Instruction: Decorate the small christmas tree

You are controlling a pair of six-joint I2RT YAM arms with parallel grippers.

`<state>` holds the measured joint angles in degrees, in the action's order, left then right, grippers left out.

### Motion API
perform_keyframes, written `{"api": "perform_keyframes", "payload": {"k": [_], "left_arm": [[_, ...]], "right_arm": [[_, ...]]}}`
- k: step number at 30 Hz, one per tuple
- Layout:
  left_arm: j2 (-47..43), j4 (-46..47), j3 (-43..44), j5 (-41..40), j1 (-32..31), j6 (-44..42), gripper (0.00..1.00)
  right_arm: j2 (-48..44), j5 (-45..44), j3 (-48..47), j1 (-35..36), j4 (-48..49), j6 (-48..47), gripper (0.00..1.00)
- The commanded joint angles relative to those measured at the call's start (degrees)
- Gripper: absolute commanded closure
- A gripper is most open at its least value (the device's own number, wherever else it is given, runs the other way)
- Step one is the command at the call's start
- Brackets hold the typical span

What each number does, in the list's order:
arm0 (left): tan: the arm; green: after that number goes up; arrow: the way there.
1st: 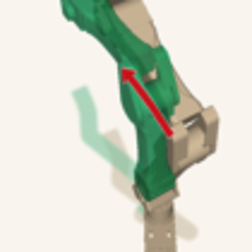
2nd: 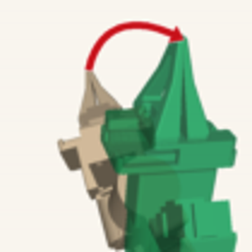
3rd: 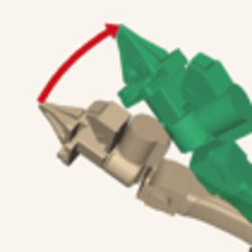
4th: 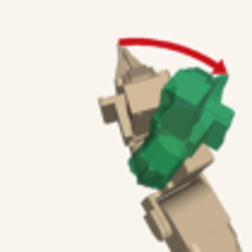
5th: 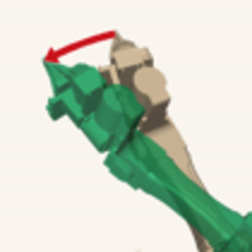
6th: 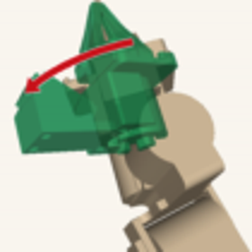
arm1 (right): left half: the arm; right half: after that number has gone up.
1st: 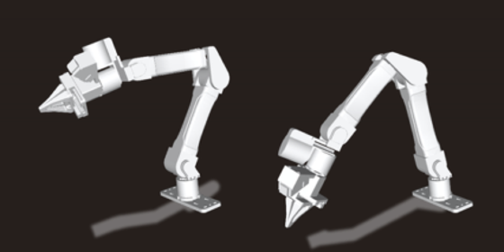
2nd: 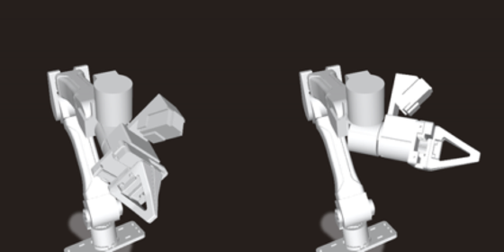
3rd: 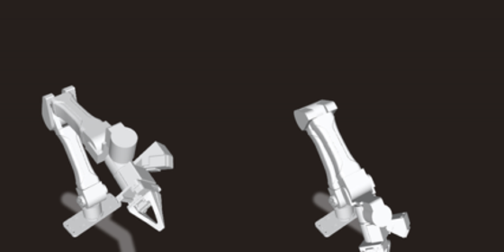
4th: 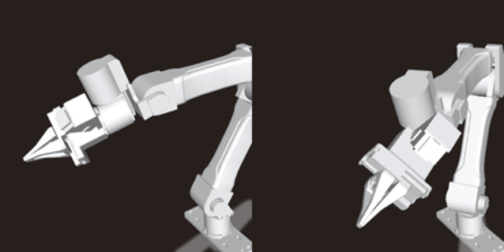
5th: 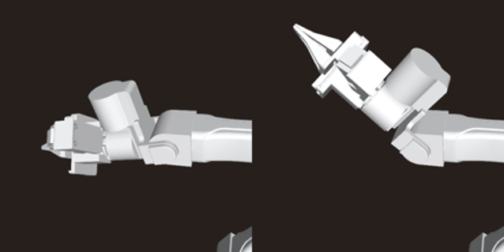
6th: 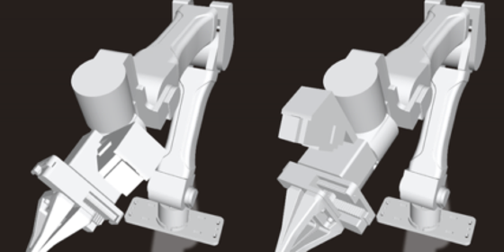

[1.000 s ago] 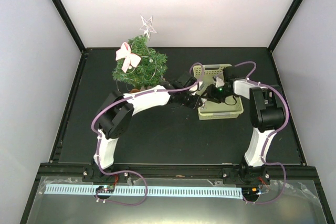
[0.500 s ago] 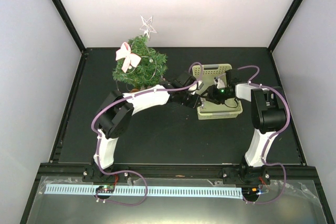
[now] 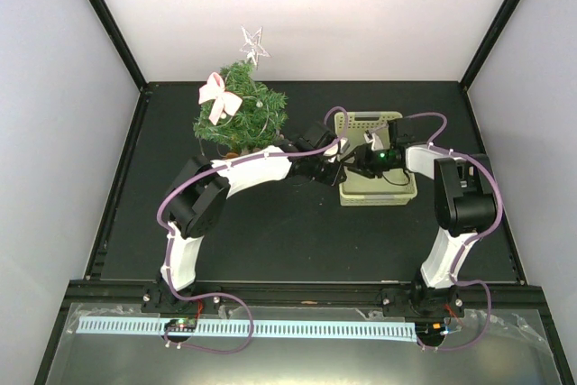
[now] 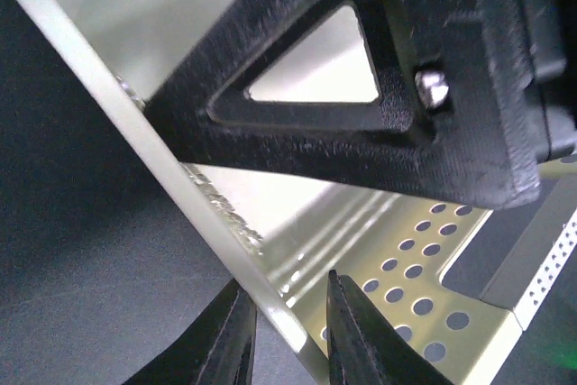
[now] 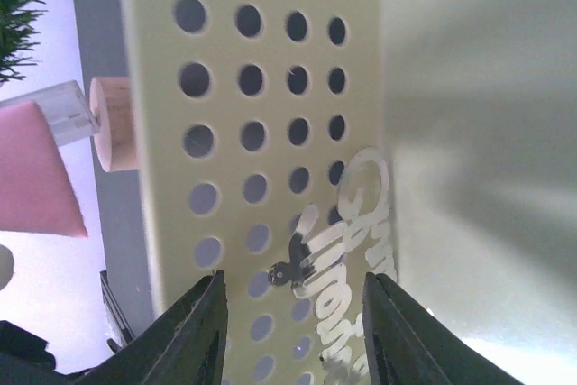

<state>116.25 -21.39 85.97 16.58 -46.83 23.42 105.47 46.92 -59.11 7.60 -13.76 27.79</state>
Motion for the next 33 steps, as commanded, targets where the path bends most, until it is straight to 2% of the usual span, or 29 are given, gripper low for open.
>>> {"api": "perform_keyframes", "payload": {"k": [1,4,12,18,33], "left_arm": [[0.0,1.7,0.1,0.2,-0.1,-0.6,0.78],[0.0,1.9,-0.1,0.2,-0.1,-0.6,0.78],[-0.3,2.3,-0.4,0.4,-0.1,-0.3,0.78],[-0.5,2.4,-0.6,0.3,-0.1,-0.3,0.78],[-0.3,2.3,-0.2,0.9,-0.1,-0.2,0.78]], "right_arm": [[0.0,3.3,1.8,0.5,0.1,-0.3,0.57],[0.4,3.3,2.6,0.6,0.7,-0.1,0.57],[1.0,-5.6,0.5,0.5,-4.2,-4.3,0.58],[0.5,-8.6,0.7,0.6,-5.0,-4.9,0.63],[-1.8,-8.8,2.5,0.7,-2.6,-3.3,0.67]]}}
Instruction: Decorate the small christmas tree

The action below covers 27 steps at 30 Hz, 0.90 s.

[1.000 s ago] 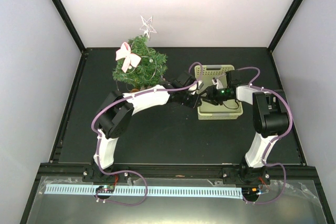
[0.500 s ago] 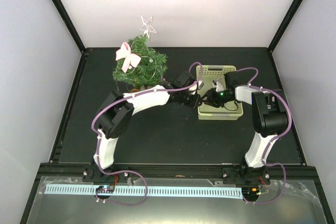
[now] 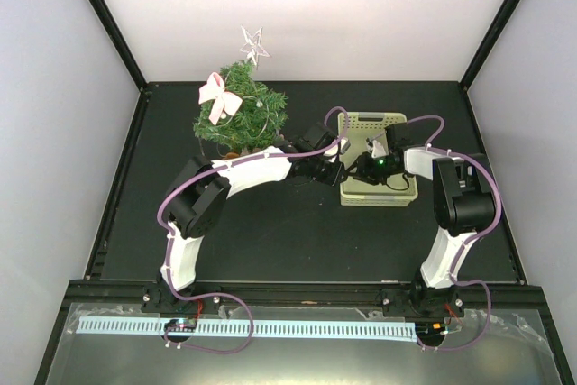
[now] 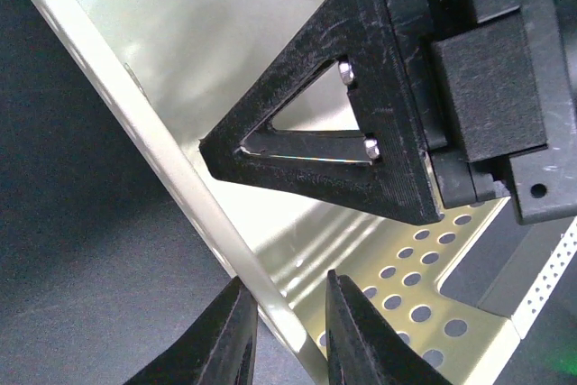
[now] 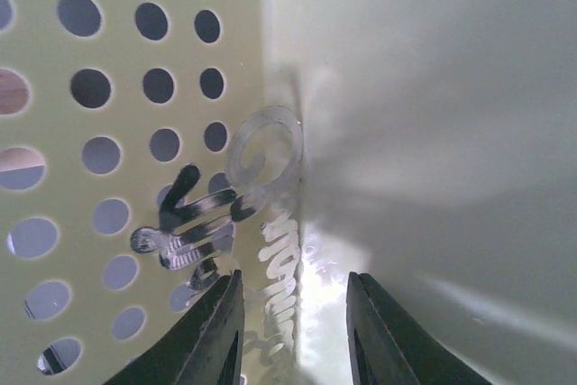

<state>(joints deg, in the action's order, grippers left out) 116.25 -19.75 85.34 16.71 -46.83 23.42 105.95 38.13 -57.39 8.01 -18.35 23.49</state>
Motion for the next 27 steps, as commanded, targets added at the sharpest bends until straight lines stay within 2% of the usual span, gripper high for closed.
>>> {"api": "perform_keyframes", "payload": {"k": [1,5,11,15,21,27], "left_arm": [[-0.4,0.7,0.5,0.8,-0.1,-0.2,0.78],[-0.6,0.8,0.4,0.7,-0.1,-0.2,0.78],[-0.9,1.0,0.6,0.7,-0.1,-0.1,0.77],[-0.9,1.1,0.6,0.7,-0.1,-0.1,0.77],[-0.8,0.5,1.1,0.8,-0.1,-0.4,0.77],[-0.7,0.0,1.8,0.8,-0.1,-0.6,0.77]], "right_arm": [[-2.7,0.9,1.2,0.2,2.7,1.6,0.66],[-4.3,3.4,3.4,0.4,6.2,3.9,0.61],[-2.6,6.3,2.4,1.9,5.5,2.1,0.47],[-0.1,6.0,1.2,3.2,5.0,1.7,0.44],[-1.2,-5.3,1.7,3.4,2.5,2.6,0.59],[-1.8,-6.0,2.2,3.4,3.0,2.8,0.69]]}}
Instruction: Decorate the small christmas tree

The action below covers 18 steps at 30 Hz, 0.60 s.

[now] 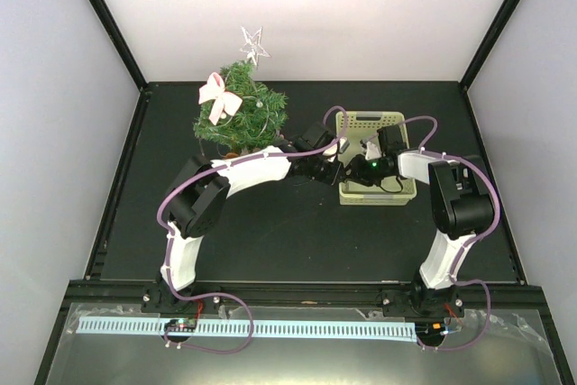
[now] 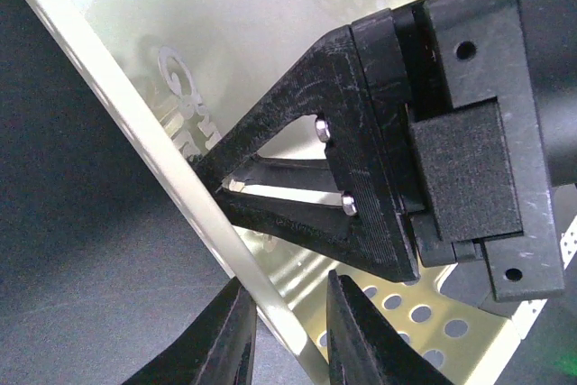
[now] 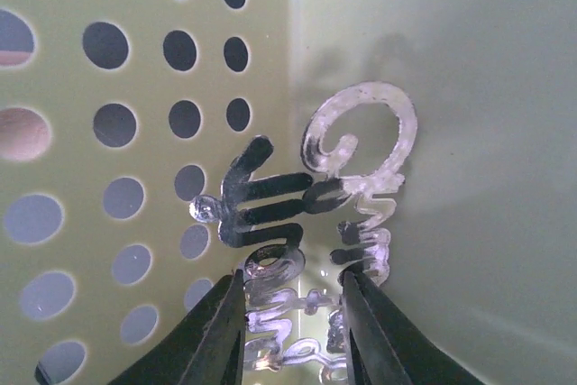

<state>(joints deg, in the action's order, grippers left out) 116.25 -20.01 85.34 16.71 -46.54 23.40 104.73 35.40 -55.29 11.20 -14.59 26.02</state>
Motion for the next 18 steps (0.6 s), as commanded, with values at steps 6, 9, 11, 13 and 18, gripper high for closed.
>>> {"api": "perform_keyframes", "payload": {"k": [6,9,11,13,18], "left_arm": [[-0.8,0.0,1.7,0.6,-0.4,-0.6,0.77],[-0.8,0.1,1.5,0.6,-0.5,-0.5,0.77],[-0.9,0.2,1.5,0.6,-0.5,-0.5,0.77],[-1.0,0.2,1.4,0.5,-0.5,-0.5,0.78],[-1.1,0.3,1.2,0.4,-0.5,-0.4,0.77]], "right_arm": [[-0.5,-4.1,-0.3,0.2,-1.4,-0.5,0.75],[-1.2,-3.8,-0.2,0.2,-1.1,-0.7,0.77],[-1.5,-2.8,-0.1,0.2,-1.0,-1.1,0.77],[-1.8,-2.4,-0.4,0.2,-1.9,-2.5,0.74],[-4.8,-6.3,-1.5,0.3,-6.3,-4.7,0.67]]}}
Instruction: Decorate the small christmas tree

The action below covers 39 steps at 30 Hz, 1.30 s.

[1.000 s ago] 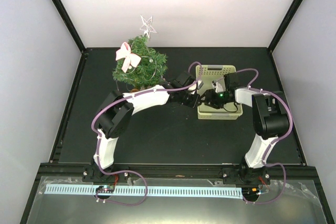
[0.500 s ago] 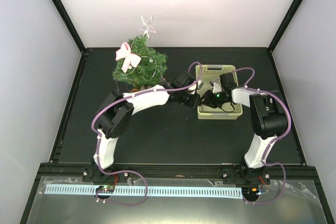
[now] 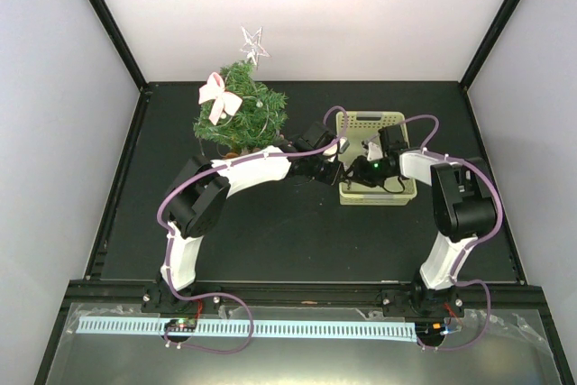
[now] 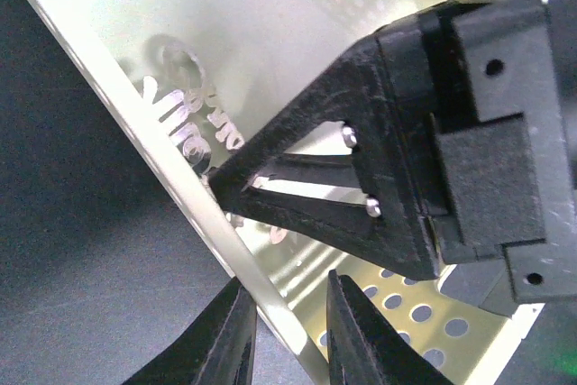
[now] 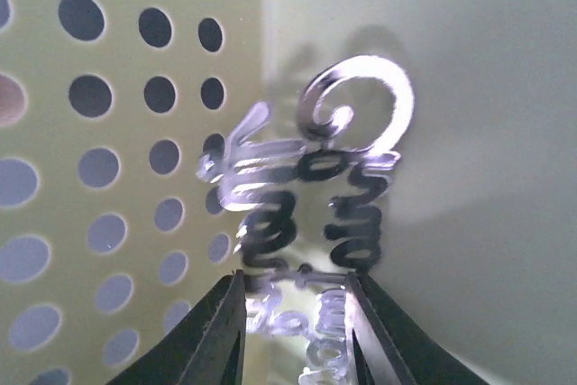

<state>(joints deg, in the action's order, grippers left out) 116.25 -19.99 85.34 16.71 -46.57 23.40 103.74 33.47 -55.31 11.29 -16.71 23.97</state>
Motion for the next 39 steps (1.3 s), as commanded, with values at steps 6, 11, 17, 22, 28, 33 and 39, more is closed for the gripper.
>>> {"api": "perform_keyframes", "payload": {"k": [6,11,17,22,28,33,39], "left_arm": [[-1.1,0.4,1.1,0.3,-0.5,-0.4,0.78],[-1.3,0.4,0.9,0.3,-0.5,-0.4,0.78],[-1.5,0.7,0.7,0.5,-0.5,-0.2,0.78],[-1.2,1.1,0.6,0.5,-0.5,-0.3,0.78],[-0.8,1.8,0.4,1.3,-0.5,-0.7,0.80],[-0.2,2.0,0.7,1.5,-0.5,-0.9,0.81],[0.1,2.2,0.7,1.8,-0.5,-0.8,0.82]], "right_arm": [[-4.7,-12.1,-4.6,2.3,-10.2,-4.9,0.55],[-3.0,-13.1,-7.1,3.4,-12.0,-5.5,0.54],[-1.8,-17.8,-8.6,4.8,-14.8,-3.5,0.54],[0.4,-18.5,-7.6,4.8,-12.8,-1.7,0.43],[1.8,-11.0,-4.3,4.8,-6.6,1.0,0.43],[0.4,0.5,0.5,2.6,3.5,5.3,0.47],[-2.0,6.2,4.2,0.8,11.6,8.7,0.51]]}}
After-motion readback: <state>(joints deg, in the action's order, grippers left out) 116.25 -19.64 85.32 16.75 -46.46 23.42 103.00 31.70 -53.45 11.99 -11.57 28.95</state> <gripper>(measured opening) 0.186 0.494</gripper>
